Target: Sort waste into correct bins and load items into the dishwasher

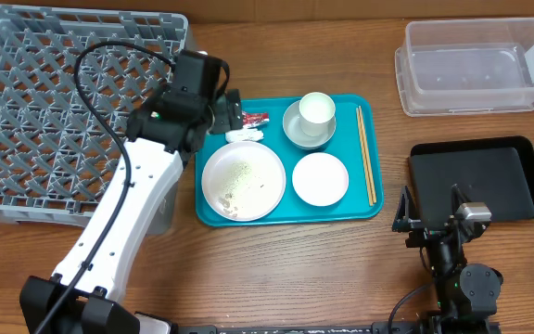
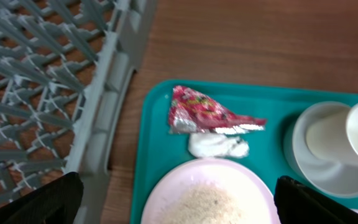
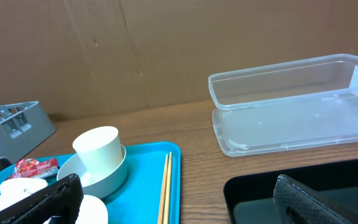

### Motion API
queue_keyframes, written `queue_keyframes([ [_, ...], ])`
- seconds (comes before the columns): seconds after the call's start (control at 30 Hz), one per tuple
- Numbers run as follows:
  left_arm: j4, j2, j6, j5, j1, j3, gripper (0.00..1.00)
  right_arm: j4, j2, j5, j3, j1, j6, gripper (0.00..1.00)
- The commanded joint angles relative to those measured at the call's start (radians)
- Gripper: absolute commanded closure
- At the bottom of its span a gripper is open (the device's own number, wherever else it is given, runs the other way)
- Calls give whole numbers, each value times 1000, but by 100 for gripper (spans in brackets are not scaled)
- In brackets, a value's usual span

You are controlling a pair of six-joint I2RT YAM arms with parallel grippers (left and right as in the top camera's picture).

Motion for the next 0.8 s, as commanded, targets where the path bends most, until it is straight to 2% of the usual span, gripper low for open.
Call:
queue_keyframes([
  [0.0,13,-8,-1,-47,65,18,0,7,-10,10,-10,7,-4,0],
  [0.3,-71,-8,-188,-15,279,18,0,7,-10,9,-10,7,-4,0],
  [0.77,-111,-40,-219,30,517,18,0,7,-10,9,-10,7,-4,0],
])
